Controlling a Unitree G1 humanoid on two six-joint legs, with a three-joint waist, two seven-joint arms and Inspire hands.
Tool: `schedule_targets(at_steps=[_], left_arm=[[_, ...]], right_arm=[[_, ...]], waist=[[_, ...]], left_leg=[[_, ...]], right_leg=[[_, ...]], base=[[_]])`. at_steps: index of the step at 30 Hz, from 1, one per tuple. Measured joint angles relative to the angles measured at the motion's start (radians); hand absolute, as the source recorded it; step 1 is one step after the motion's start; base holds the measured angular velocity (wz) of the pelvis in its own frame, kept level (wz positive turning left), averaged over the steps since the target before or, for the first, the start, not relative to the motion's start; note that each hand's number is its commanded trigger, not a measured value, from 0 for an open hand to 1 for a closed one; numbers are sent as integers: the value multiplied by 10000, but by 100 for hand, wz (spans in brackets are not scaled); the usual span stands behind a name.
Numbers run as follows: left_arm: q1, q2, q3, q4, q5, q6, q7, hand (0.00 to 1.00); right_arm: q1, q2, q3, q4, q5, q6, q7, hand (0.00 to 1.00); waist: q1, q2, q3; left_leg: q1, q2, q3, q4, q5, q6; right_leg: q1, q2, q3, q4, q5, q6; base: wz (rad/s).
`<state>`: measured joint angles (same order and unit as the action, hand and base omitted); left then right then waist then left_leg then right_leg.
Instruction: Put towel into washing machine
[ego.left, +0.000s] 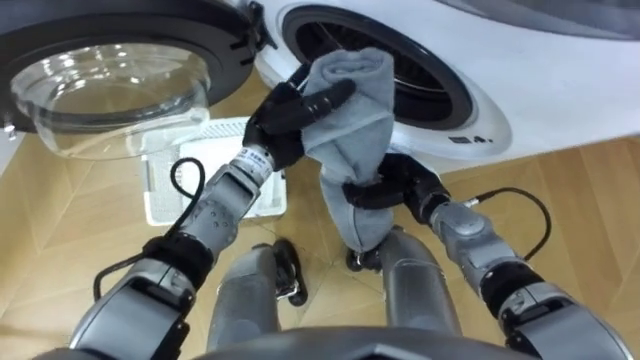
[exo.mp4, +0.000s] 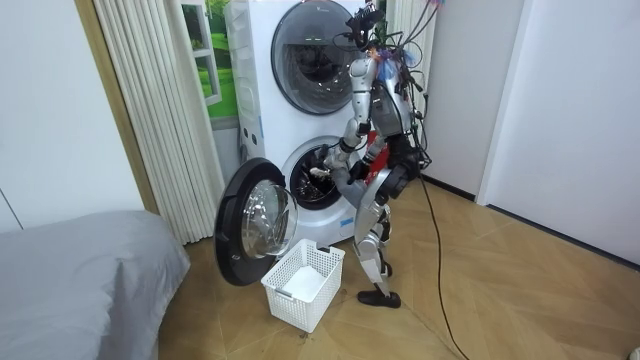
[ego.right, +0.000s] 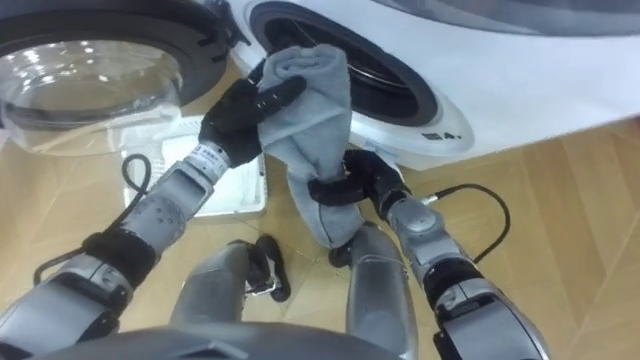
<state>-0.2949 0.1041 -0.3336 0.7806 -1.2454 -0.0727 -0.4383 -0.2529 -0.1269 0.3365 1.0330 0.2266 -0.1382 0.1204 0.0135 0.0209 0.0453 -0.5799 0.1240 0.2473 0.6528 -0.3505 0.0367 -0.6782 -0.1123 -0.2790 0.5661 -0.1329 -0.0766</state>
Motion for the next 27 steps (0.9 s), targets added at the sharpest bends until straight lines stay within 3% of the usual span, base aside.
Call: schedule_targets(at_steps=[5, 6, 13, 21, 27], left_arm=[[629, 417, 833, 521, 1503, -145, 1265, 0], [778, 506, 912, 676, 1957, -144, 1677, 0], [1087, 408, 1123, 1230, 5187, 88, 2932, 0], [1083, 410, 1280, 1579, 5649, 423, 3274, 0], [1112, 254, 1267, 1579, 5865, 699, 3388, 0]], right_arm=[[-279, -120, -685, 782, 1106, 195, -76, 100], [-389, -256, -694, 992, 1576, 320, -67, 100], [-894, -842, -1051, 1744, 2486, 990, 619, 100], [-1420, -1143, -1155, 2456, 3287, 1365, 1037, 100], [-1642, -1363, -1456, 2888, 4414, 1745, 1070, 100]], waist=[[422, 13, -7], [516, 21, -10], [964, 50, 3], [1200, 120, 40], [1282, 174, 83]], left_leg=[[27, -20, -2, -145, 38, -50], [3, -118, -56, -163, 54, -53], [-81, -355, -198, -382, 264, 120], [-385, -565, -366, -346, 387, 197], [-760, -831, -661, -276, 486, 223]], right_leg=[[8, 14, -19, -73, -10, 7], [2, -6, -33, -89, -18, 21], [-3, -402, -319, -26, -65, 103], [-281, -681, -439, 289, -129, 122], [-600, -983, -620, 665, -339, 142]], base=[[0], [14], [17], [12], [20]])
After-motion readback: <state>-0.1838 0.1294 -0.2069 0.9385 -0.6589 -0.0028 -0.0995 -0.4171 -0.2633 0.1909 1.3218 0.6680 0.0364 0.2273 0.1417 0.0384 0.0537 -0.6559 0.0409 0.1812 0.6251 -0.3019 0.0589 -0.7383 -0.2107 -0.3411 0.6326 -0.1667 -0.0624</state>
